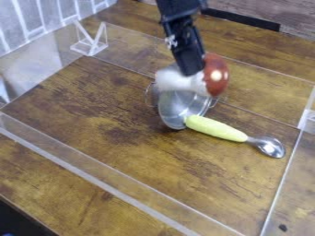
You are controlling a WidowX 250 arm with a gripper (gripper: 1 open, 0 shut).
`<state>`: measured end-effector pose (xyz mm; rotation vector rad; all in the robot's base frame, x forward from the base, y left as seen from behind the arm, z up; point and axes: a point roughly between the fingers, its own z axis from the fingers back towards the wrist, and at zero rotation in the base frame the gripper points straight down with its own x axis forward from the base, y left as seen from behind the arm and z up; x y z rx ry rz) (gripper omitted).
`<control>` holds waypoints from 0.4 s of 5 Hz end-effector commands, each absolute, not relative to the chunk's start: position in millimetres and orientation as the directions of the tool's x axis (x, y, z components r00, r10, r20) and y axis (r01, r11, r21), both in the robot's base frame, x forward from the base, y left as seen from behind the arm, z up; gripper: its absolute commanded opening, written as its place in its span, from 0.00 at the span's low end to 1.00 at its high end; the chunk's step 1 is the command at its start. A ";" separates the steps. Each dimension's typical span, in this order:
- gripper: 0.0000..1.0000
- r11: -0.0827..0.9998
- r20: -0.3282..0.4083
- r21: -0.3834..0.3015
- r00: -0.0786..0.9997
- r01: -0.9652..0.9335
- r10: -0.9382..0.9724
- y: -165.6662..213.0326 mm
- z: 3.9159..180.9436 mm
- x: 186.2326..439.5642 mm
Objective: Put the mushroom in the silver pot
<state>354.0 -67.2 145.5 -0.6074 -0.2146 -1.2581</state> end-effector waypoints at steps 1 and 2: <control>0.00 0.246 0.495 -0.261 0.348 0.934 -0.796 -66.4 153.4 344.7; 0.00 0.289 0.516 -0.255 0.382 0.923 -0.766 -73.6 148.2 337.7</control>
